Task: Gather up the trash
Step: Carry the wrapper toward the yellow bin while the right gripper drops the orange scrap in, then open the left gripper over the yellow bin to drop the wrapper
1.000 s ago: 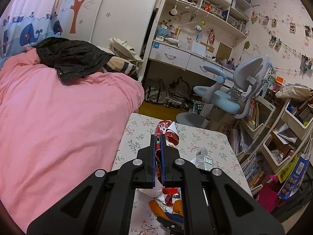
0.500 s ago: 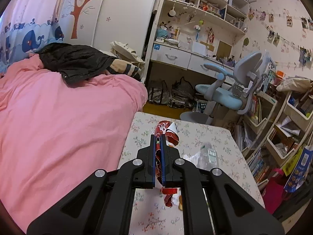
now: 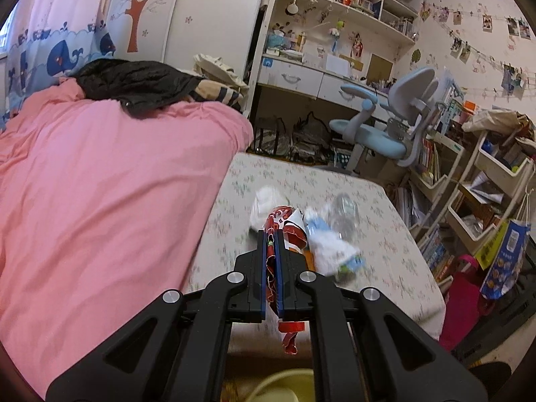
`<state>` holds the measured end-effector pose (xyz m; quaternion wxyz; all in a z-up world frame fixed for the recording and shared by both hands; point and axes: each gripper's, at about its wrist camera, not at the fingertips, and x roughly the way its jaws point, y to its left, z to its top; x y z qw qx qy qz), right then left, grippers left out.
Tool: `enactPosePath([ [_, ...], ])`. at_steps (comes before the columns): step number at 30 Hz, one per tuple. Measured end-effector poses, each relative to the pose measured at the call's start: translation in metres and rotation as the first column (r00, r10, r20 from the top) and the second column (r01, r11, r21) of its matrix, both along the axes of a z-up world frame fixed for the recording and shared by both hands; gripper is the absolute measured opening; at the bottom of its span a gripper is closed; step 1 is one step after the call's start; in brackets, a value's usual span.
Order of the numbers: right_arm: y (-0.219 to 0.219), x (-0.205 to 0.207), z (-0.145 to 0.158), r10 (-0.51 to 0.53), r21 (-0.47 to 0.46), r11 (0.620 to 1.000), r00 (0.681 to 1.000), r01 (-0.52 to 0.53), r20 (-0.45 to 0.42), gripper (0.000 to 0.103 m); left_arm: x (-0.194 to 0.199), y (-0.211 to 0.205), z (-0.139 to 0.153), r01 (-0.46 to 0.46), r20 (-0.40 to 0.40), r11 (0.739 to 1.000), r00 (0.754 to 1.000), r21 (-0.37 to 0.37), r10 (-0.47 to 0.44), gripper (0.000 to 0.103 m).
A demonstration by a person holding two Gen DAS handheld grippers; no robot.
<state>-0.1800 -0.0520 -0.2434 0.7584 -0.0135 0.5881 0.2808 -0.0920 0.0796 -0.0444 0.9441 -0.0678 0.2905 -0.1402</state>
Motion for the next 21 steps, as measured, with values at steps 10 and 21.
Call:
enactPosePath([
  [10,-0.046,0.006,0.038,-0.217,0.139,0.971,0.963,0.196,0.158,0.062,-0.064,-0.014,-0.024,0.052,-0.075,0.997,0.996,0.06,-0.047,0.005],
  [21,-0.11,0.009,0.072,-0.534,0.291,0.841,0.791,0.457,0.3,0.073,-0.109,-0.046,-0.044,0.134,-0.162,0.98,0.981,0.144,-0.111,0.005],
])
